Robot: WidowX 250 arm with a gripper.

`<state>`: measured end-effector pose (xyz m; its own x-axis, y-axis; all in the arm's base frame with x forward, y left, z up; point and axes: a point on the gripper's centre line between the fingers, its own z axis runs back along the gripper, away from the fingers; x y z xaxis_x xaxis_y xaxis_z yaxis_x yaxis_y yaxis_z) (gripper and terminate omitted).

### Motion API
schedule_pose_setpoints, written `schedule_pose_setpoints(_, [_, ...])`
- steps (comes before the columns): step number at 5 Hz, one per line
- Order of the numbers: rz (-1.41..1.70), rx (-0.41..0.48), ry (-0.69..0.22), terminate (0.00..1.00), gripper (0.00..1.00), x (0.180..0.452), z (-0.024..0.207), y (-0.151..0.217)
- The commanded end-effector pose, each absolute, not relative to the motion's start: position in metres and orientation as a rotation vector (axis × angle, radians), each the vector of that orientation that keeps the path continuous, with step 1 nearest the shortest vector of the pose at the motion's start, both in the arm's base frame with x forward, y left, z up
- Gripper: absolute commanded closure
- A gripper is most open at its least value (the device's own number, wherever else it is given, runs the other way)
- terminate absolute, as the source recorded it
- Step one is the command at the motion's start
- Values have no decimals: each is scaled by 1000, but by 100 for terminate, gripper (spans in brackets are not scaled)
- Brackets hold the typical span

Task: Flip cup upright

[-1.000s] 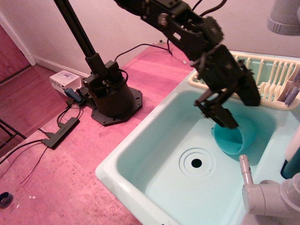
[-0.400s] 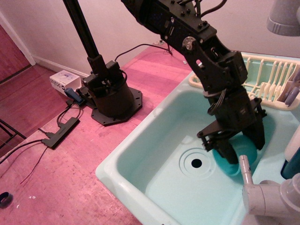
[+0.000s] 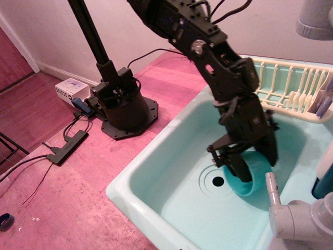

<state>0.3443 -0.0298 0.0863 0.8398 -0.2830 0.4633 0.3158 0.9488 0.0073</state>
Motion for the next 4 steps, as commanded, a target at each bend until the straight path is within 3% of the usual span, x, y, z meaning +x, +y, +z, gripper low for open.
schedule_pose_setpoints(1, [78, -264, -339, 0, 100, 322, 117, -57])
schedule_pose_setpoints(2, [288, -323, -114, 0, 100, 303, 117, -85])
schedule_pose_setpoints(3, [317, -399, -42, 0, 0, 307, 101, -102])
schedule_pose_setpoints(4, [308, -395, -64, 0, 0, 308, 93, -113])
